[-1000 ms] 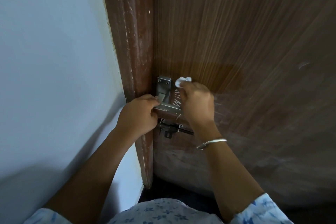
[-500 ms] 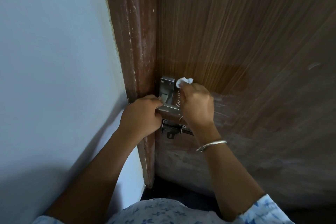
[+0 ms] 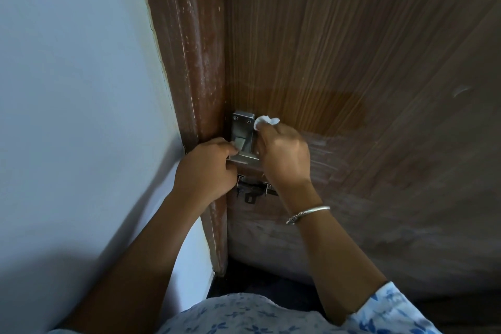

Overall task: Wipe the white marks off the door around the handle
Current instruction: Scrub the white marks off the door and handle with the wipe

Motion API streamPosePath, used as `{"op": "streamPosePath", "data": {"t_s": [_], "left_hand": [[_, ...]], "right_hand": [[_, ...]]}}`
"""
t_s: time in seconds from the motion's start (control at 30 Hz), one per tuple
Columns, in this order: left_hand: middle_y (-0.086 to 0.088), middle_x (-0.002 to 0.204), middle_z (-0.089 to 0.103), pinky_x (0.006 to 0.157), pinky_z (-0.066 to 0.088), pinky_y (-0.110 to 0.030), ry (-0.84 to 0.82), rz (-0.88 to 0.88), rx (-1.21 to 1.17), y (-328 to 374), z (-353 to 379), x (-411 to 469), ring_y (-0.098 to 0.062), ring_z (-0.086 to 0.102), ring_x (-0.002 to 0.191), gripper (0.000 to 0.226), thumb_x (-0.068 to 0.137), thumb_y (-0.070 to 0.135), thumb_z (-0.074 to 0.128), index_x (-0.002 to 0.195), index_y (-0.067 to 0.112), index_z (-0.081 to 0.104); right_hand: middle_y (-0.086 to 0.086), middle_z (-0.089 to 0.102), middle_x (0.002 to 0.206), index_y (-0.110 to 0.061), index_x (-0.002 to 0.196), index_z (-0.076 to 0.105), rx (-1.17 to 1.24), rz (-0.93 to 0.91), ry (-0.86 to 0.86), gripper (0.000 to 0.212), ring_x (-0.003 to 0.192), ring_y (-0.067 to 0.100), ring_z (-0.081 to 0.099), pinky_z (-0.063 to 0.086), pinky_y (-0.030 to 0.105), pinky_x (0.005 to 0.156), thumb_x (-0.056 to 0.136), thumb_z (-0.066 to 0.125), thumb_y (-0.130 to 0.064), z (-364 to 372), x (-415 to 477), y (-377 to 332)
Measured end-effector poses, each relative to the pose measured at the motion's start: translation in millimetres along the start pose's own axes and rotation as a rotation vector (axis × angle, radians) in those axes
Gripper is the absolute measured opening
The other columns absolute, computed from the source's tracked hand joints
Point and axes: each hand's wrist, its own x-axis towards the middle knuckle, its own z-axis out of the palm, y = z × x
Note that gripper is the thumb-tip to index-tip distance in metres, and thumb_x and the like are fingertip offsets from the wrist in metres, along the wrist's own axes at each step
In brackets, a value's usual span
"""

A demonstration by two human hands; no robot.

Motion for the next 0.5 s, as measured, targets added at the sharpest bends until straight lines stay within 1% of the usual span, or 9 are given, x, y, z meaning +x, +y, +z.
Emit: {"op": "streamPosePath", "data": {"t_s": [0.1,0.13,0.2,0.27,0.3,0.33,0.43,0.5], "left_hand": [[0.002,0.114,0.068,0.073,0.043,-0.021,0.004,0.003,-0.002,0,-1,0,-0.023,0.064,0.093,0.028,0.083,0.015,0.064,0.111,0.018,0.068],[0.002,0.114,0.068,0.072,0.043,-0.021,0.002,0.006,-0.002,0,-2,-1,-0.022,0.064,0.092,0.029,0.083,0.015,0.064,0.112,0.018,0.067],[0.003,0.115,0.067,0.071,0.045,-0.021,-0.001,0.013,-0.007,1,-2,-2,-0.021,0.064,0.090,0.031,0.082,0.014,0.064,0.113,0.018,0.066],[0.003,0.117,0.066,0.071,0.044,-0.021,0.003,0.016,-0.003,2,-2,-2,-0.021,0.064,0.091,0.032,0.082,0.014,0.063,0.114,0.018,0.066],[0.003,0.117,0.066,0.072,0.044,-0.021,0.007,0.017,-0.001,3,-2,-2,-0.021,0.064,0.092,0.033,0.082,0.014,0.063,0.114,0.017,0.066],[0.002,0.116,0.066,0.073,0.044,-0.022,0.011,0.018,0.000,3,-2,-2,-0.022,0.064,0.093,0.033,0.081,0.014,0.063,0.114,0.017,0.066],[0.001,0.116,0.066,0.076,0.048,-0.026,0.013,0.021,0.000,5,-2,-2,-0.023,0.063,0.094,0.034,0.080,0.013,0.064,0.114,0.015,0.066],[0.001,0.116,0.066,0.078,0.050,-0.028,0.013,0.029,0.003,6,-2,-3,-0.023,0.064,0.094,0.034,0.080,0.014,0.064,0.114,0.015,0.065]], "right_hand": [[0.005,0.057,0.055,-0.010,0.086,0.072,-0.047,0.064,0.036,0.008,0.045,0.022,0.054,0.030,0.018,0.043,0.083,0.066,-0.005,-11,-5,13],[0.005,0.056,0.054,-0.011,0.084,0.071,-0.065,0.086,0.055,0.008,0.044,0.023,0.053,0.028,0.018,0.044,0.080,0.068,-0.004,-16,-8,19],[0.006,0.058,0.056,-0.011,0.080,0.069,-0.088,0.116,0.113,0.006,0.047,0.027,0.055,0.032,0.021,0.043,0.079,0.067,-0.006,-25,-19,37],[0.009,0.062,0.061,-0.012,0.079,0.069,-0.095,0.152,0.183,0.005,0.053,0.030,0.059,0.043,0.028,0.045,0.081,0.064,-0.010,-35,-31,59],[0.010,0.063,0.062,-0.011,0.079,0.068,-0.091,0.175,0.212,0.006,0.055,0.030,0.060,0.046,0.031,0.047,0.081,0.063,-0.010,-40,-36,69],[0.010,0.062,0.062,-0.010,0.079,0.068,-0.087,0.196,0.237,0.005,0.055,0.029,0.059,0.045,0.030,0.048,0.081,0.063,-0.009,-43,-41,76],[0.010,0.058,0.059,-0.005,0.076,0.064,-0.083,0.236,0.289,0.004,0.051,0.027,0.055,0.036,0.024,0.049,0.079,0.063,-0.002,-43,-46,80],[0.011,0.059,0.063,-0.004,0.077,0.063,-0.042,0.225,0.291,0.004,0.054,0.028,0.056,0.037,0.026,0.049,0.079,0.061,-0.001,-38,-43,73]]}}
